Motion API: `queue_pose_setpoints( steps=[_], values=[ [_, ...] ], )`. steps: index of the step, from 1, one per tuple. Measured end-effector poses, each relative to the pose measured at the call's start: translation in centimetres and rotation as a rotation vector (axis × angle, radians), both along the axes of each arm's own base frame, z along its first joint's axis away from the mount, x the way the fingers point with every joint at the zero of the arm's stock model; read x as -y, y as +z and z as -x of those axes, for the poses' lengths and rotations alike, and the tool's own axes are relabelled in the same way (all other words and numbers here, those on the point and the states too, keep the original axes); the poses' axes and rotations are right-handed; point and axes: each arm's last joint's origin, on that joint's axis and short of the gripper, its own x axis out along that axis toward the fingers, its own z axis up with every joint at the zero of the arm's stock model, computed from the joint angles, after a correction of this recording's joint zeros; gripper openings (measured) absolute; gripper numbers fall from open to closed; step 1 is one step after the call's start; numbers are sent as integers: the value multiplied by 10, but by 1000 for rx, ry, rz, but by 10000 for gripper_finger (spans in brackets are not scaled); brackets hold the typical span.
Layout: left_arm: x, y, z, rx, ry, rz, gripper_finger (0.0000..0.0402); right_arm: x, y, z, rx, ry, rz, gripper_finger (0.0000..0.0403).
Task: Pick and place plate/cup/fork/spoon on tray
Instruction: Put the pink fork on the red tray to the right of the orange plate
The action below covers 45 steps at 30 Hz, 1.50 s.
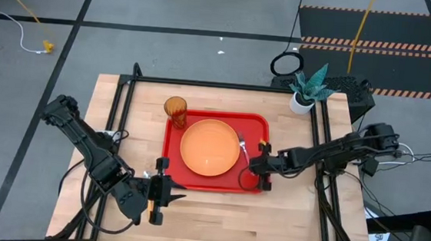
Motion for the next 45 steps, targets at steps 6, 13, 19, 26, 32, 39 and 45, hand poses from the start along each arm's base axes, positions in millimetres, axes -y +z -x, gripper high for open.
queue_pose_setpoints(
  steps=[6, 13, 19, 26, 32, 39, 45],
  values=[
    [0, 1, 0, 8, -2, 4, 88, -2, -3, -8, 48, 21, 4, 0],
    [1, 1, -1, 10, -4, 3, 88, -2, -3, -10, 67, 20, -2, 0],
    [1, 1, -1, 10, -4, 3, 88, -3, -3, -10, 71, 13, -38, 0],
    [1, 1, -1, 11, -4, 5, 88, -3, -2, -10, 75, 2, -43, 0],
    [1, 2, -1, 17, -3, 10, 88, -1, -2, -13, 98, -9, -43, 0],
    [1, 2, -1, 17, -4, 10, 88, 2, -5, -20, 144, -11, -43, 0],
    [1, 1, -1, 16, -3, 9, 88, 7, -5, -21, 152, -44, -23, 0]
  ],
)
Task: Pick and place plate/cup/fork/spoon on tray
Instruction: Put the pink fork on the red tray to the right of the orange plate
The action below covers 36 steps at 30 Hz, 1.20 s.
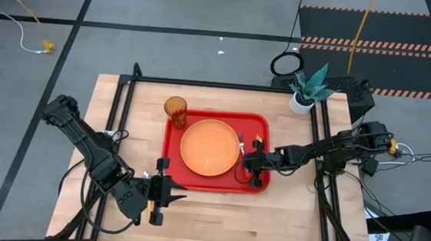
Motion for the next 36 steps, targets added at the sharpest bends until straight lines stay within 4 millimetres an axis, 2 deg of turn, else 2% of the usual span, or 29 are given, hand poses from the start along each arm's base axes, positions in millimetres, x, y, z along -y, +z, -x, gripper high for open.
queue_pose_setpoints(
  steps=[5, 14, 24, 36],
  values=[
    [0, 0, 0, -4, 0, -4, 88, -2, 4, 1, 5, 54, -39, 0],
    [0, -1, 0, -6, 0, -5, 88, -7, 8, 15, -90, 78, -80, 0],
    [0, 0, 0, -1, 1, 1, 88, -8, -2, 7, -88, 70, -76, 0],
    [0, 0, 0, -2, 1, -1, 88, 2, -2, 3, -44, -34, -101, 0]
  ],
)
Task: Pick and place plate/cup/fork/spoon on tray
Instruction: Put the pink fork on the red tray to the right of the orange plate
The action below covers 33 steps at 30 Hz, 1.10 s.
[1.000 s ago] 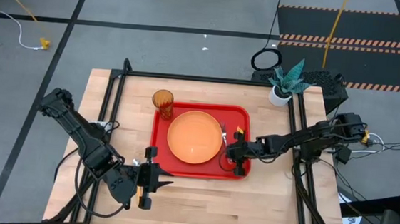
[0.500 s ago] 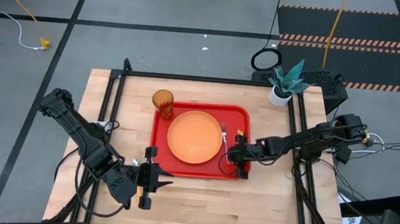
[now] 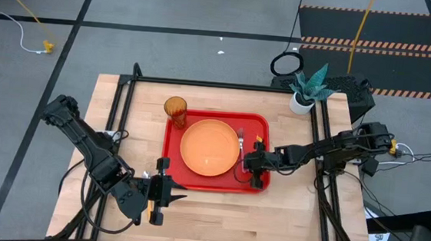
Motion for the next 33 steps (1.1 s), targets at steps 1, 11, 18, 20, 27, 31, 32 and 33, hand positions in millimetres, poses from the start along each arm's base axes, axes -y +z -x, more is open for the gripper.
queue_pose_setpoints(
  steps=[1, 11, 18, 20, 27, 31, 32, 33],
  values=[
    [0, 0, 0, 0, 0, 0, 88, 1, 0, 0, 1, -5, -2, 0],
    [0, 0, 0, 0, 0, 1, 88, 0, -5, -5, 22, -2, -2, 0],
    [0, 0, 0, 0, -4, -6, 88, 0, -3, -5, 24, -2, -8, 0],
    [0, 0, 0, -1, -5, -9, 88, 0, -3, -6, 25, -1, -7, 0],
    [0, 0, 0, -3, -5, -10, 88, 4, -2, -7, 39, -38, -24, 0],
    [0, 0, 0, -2, -5, -9, 88, 5, -1, -8, 44, -43, -26, 0],
    [0, 0, 0, -2, -5, -9, 88, 5, -1, -8, 48, -43, -27, 0],
    [0, 0, 0, -1, -5, -8, 88, 5, -1, -8, 54, -43, -28, 0]
  ],
)
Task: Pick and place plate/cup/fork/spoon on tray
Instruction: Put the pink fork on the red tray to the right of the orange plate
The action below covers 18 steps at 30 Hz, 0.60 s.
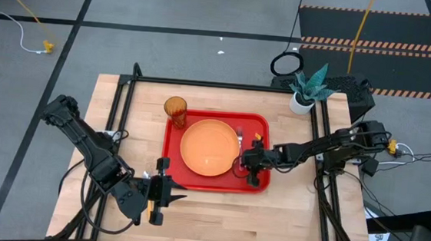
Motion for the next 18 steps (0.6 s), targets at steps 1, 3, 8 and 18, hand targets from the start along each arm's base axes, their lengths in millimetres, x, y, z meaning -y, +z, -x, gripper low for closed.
queue_pose_setpoints(
  steps=[1, 3, 8, 18],
  values=[
    [0, 0, 0, 0, 0, 0, 88, 0, 0, -1, 7, 0, -1, 0],
    [0, 0, 0, 0, 0, 0, 88, 0, 2, -2, 32, 1, -3, 0],
    [0, 0, 0, 0, 0, 0, 88, -1, 3, -4, 51, 2, -4, 0],
    [0, 0, 0, -4, 0, -3, 88, -1, 1, -1, 5, 23, -17, 0]
  ],
)
